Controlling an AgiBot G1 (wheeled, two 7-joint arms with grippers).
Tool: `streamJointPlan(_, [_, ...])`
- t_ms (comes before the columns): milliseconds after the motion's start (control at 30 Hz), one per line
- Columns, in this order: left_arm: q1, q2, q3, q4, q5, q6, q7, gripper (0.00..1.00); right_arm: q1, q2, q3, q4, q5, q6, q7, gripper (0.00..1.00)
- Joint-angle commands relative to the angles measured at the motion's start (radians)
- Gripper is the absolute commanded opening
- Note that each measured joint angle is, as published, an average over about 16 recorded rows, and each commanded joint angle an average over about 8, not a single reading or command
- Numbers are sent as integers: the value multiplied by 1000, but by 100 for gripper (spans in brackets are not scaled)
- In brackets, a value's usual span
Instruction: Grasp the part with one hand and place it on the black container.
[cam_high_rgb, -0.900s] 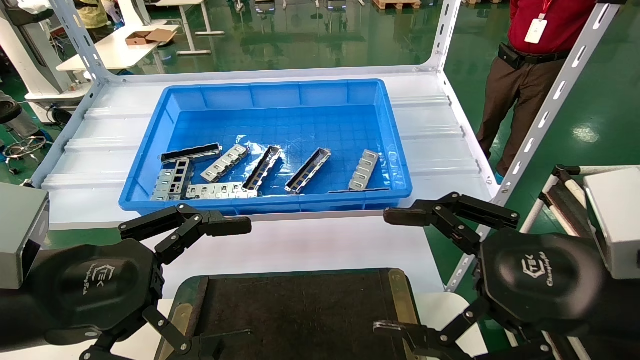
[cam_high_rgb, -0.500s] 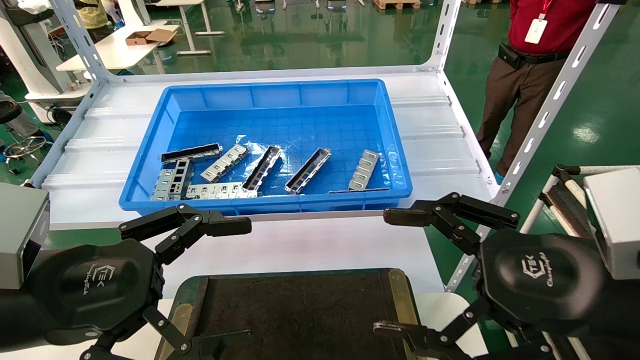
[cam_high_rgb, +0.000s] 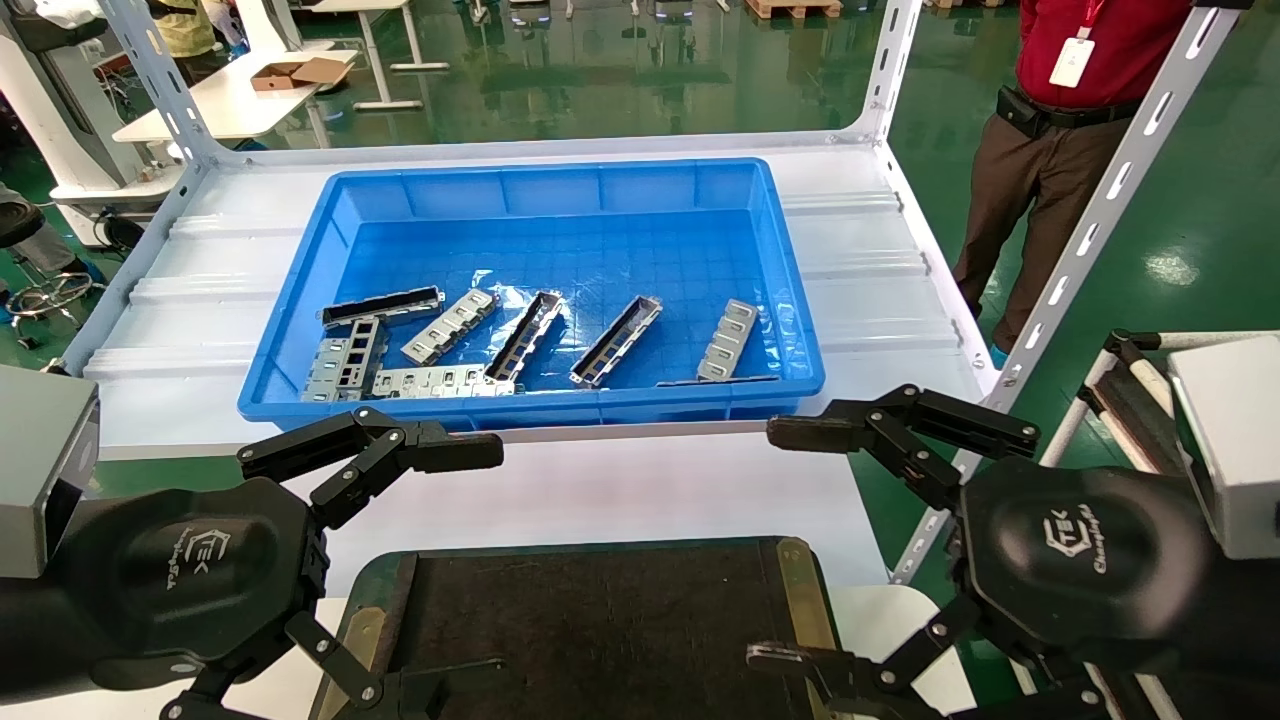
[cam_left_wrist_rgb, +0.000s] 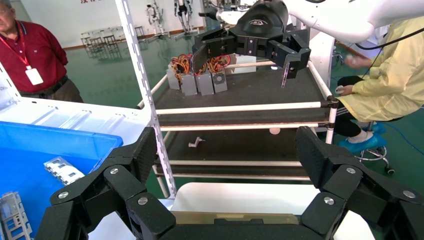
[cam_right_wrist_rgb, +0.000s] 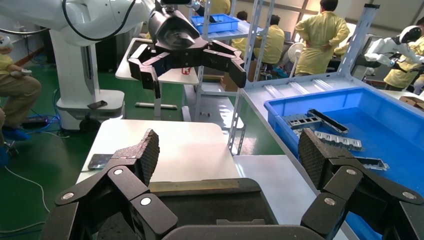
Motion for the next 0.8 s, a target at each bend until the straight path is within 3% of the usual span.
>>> streamJointPlan(33, [0,0,0,0,0,0,0,100,0,-1,1,0,-1,-1,1,100])
streamJointPlan(800, [-4,3,0,-1,4,-4,9,100,-1,-2,6,0,-3,-2,2,100])
